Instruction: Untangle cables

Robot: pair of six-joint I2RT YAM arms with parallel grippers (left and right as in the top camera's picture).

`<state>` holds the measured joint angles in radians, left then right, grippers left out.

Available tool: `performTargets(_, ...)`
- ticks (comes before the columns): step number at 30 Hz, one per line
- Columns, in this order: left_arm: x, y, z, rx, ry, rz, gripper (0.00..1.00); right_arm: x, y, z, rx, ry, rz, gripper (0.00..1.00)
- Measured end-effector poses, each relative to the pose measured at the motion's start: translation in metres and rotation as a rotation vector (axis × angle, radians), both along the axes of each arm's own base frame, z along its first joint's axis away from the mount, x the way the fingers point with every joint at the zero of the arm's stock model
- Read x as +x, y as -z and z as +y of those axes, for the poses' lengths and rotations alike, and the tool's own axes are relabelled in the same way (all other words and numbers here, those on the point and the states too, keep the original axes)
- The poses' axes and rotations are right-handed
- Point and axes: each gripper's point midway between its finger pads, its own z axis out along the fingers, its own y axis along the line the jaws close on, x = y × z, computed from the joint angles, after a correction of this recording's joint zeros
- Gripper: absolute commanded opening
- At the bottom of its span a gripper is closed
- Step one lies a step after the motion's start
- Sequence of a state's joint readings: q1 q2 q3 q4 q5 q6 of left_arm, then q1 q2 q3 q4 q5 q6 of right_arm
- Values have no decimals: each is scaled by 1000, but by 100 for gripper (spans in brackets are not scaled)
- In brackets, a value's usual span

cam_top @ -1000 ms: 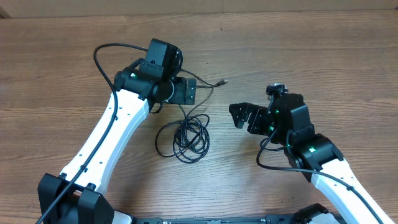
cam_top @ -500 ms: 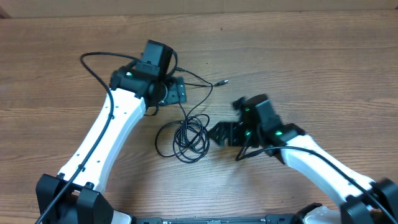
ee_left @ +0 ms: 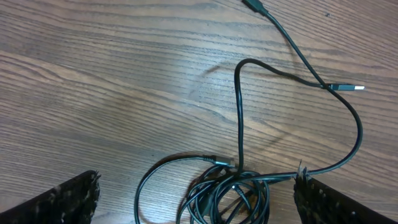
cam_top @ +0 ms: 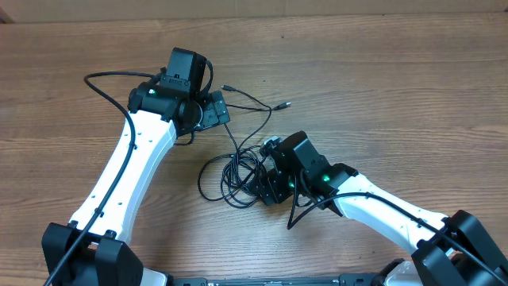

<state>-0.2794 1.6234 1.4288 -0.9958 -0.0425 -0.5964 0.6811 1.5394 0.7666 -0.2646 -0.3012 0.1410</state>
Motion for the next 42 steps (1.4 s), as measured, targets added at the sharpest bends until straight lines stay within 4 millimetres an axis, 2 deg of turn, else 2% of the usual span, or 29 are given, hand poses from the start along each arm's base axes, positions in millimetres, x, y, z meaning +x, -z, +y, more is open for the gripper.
performTargets(2, 0, 0, 0, 0, 0, 0, 100, 7, -4, 3, 8, 2, -40, 62)
performTargets(7, 0, 0, 0, 0, 0, 0, 99, 17, -12, 8, 34, 10, -93, 63)
performTargets(11, 0, 0, 0, 0, 0, 0, 100, 20, -9, 8, 30, 10, -102, 66)
performTargets(16, 0, 0, 0, 0, 0, 0, 100, 23, 13, 2, -36, 12, -94, 64)
performTargets(21, 0, 0, 0, 0, 0, 0, 100, 23, 46, -3, -111, -8, -70, 56)
performTargets(22, 0, 0, 0, 0, 0, 0, 100, 28, 46, 1, -105, -16, -87, 52)
performTargets(24, 0, 0, 0, 0, 0, 0, 100, 32, 47, 4, -106, -25, -98, 27)
performTargets(25, 0, 0, 0, 0, 0, 0, 100, 33, 47, 4, -108, -20, -96, 22)
performTargets(27, 0, 0, 0, 0, 0, 0, 99, 34, 50, 2, -122, -21, -102, 4)
performTargets(33, 0, 0, 0, 0, 0, 0, 100, 54, 50, -13, -194, 101, -156, 4)
performTargets(36, 0, 0, 0, 0, 0, 0, 100, 61, 44, -24, -245, 163, -131, 4)
performTargets(38, 0, 0, 0, 0, 0, 0, 100, 67, 30, -33, -269, 199, -120, 4)
performTargets(42, 0, 0, 0, 0, 0, 0, 100, 84, -24, -43, -234, 269, -178, 4)
